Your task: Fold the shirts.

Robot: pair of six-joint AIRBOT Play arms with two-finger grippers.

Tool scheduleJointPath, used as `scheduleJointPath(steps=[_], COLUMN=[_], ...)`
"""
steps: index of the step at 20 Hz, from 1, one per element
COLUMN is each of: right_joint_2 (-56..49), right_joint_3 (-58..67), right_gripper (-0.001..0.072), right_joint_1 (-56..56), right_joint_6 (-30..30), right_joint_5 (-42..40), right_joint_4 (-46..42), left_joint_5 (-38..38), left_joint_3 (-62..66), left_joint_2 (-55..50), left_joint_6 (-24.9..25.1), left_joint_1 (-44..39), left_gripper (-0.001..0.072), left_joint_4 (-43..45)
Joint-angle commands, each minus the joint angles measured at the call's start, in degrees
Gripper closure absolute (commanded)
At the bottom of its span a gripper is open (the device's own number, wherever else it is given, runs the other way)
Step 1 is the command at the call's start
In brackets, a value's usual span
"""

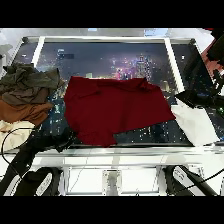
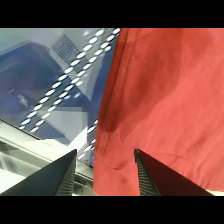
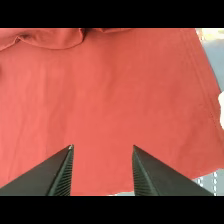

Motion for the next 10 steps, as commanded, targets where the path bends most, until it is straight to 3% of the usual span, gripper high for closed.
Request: scheduleJointPath(steps=[1,10], right_joint_2=[0.02,0.02], right_joint_3=[0.0,0.0], right_gripper=[0.0288,0.0287], right_joint_1=[-0.02,-0.02], right_joint_6=[0.02,0.04], right_joint_5=[-0.07,-1.07], right_joint_4=[0.04,0.11], left_joint_5=[-1.46,-2.89], left_joint_3=[0.0,0.02], left_joint_2=[-1.05,-3.06], left_joint_6=[2.43,6.23], left_joint_1=[-0.02,-0.11], left_gripper=[0.0308,0.0354], left_joint_4=[-1.44,-4.15])
